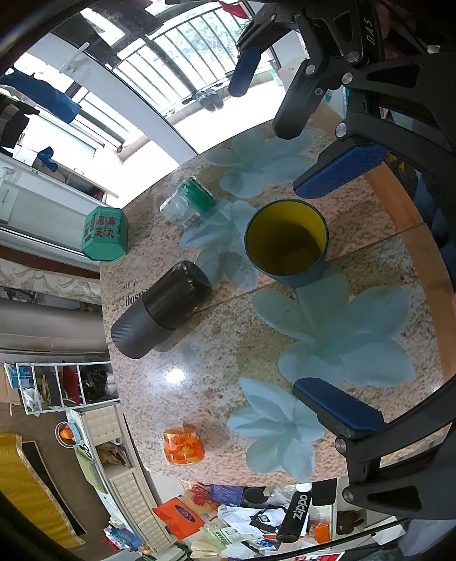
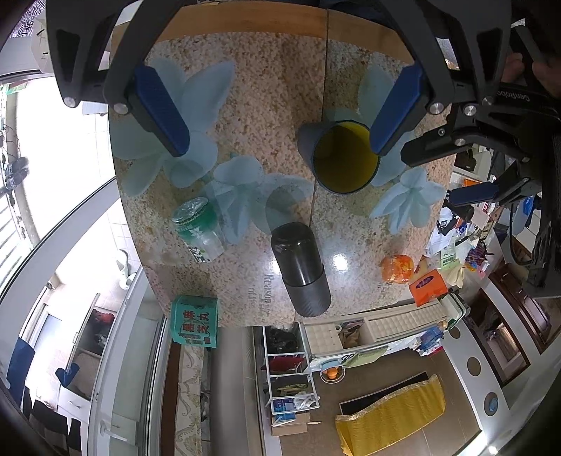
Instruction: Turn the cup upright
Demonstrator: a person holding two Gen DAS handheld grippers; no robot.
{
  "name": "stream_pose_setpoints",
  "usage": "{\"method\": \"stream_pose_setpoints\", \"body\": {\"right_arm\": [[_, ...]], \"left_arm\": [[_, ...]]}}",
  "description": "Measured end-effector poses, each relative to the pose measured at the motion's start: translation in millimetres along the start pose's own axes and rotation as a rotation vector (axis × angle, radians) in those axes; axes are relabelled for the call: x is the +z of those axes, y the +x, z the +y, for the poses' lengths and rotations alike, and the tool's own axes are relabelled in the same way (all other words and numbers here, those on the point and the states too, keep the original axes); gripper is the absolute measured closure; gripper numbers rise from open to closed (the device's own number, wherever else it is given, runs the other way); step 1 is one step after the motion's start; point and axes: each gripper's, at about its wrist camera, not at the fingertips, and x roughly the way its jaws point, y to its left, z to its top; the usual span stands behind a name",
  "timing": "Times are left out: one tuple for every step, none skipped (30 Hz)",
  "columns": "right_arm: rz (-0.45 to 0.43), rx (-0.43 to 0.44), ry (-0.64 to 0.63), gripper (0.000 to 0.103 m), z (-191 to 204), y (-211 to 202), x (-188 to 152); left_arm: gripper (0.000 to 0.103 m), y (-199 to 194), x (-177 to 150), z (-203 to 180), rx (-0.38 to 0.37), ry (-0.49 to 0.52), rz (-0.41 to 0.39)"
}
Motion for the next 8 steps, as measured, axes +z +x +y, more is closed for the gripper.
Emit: {"method": "stream_pose_setpoints", "body": {"right_arm": [[0.0, 0.0, 0.0, 0.0, 0.8, 0.4, 0.3], [0.0, 0.0, 0.0, 0.0, 0.3, 0.0, 0.2], [-0.001, 0.0, 0.0, 0.0, 1.3, 0.4, 0.6], [-0.001, 0.0, 0.001, 0.0, 0.8, 0.3, 0.4], [-0.001, 0.002, 0.001, 0.0, 0.2, 0.0, 0.2], [-0.002, 0.002, 0.001, 0.0, 1.2, 0.3, 0.5], [-0.003, 0.003, 0.001, 0.0, 1.4, -0.2, 0.8], [-0.003, 0.003, 0.0, 0.0, 2.1, 0.1, 1.3]], "left_arm": [[0.0, -0.7, 0.6, 0.8, 0.0, -0.001, -0.001], [0.0, -0.7, 0.6, 0.9, 0.0, -0.001, -0.001], [0.0, -0.7, 0.9, 0.9, 0.0, 0.0, -0.001], [0.0, -1.0, 1.1, 1.2, 0.0, 0.0, -0.002], [0.0, -1.8, 1.8, 2.0, -0.001, -0.001, -0.004], [0.0, -2.4, 1.5, 2.6, -0.003, -0.001, -0.005], [0.0, -2.6, 2.2, 3.0, -0.003, -0.002, -0.008], [0.0, -4.0, 2.2, 4.0, -0.002, -0.001, -0.012]]}}
